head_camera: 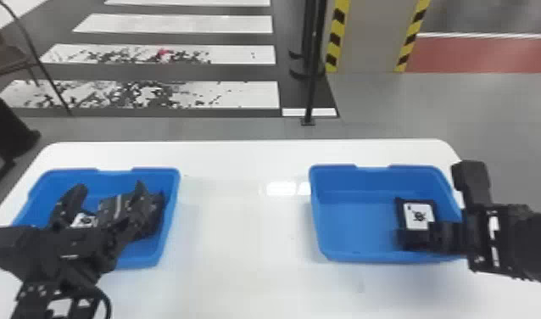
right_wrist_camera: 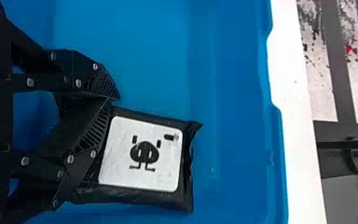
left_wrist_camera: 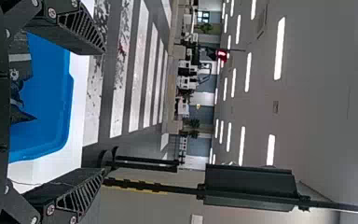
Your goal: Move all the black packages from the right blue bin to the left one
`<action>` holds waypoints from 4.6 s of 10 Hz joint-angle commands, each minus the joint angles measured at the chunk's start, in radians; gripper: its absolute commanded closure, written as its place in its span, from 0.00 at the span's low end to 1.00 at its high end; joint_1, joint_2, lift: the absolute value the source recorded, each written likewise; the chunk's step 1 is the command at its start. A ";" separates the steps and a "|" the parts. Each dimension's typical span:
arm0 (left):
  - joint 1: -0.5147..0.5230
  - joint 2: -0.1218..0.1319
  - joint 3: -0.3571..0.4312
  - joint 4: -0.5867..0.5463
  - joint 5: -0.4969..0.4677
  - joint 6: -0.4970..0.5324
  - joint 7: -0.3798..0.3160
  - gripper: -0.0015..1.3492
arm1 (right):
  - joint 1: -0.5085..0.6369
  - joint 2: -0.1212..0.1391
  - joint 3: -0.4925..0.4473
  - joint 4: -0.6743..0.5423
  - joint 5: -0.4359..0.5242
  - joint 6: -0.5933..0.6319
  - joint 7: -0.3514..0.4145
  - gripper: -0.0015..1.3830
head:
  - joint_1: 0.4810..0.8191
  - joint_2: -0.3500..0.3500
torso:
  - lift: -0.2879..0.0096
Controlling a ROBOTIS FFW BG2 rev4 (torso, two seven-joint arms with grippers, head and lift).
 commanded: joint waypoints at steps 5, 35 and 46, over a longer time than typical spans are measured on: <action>-0.005 0.000 -0.016 0.013 0.011 -0.036 0.008 0.12 | 0.020 0.000 0.004 -0.152 -0.067 -0.004 0.015 0.67 | 0.63 0.53 | 0.45; -0.013 0.037 -0.207 0.031 0.264 -0.198 0.020 0.12 | -0.027 -0.035 0.216 0.115 -0.412 -0.802 0.272 0.85 | 0.63 0.62 | 0.45; -0.050 0.065 -0.345 0.031 0.252 -0.173 0.030 0.12 | -0.100 -0.058 0.621 0.056 -0.533 -0.836 0.242 0.85 | 0.63 0.88 | 0.45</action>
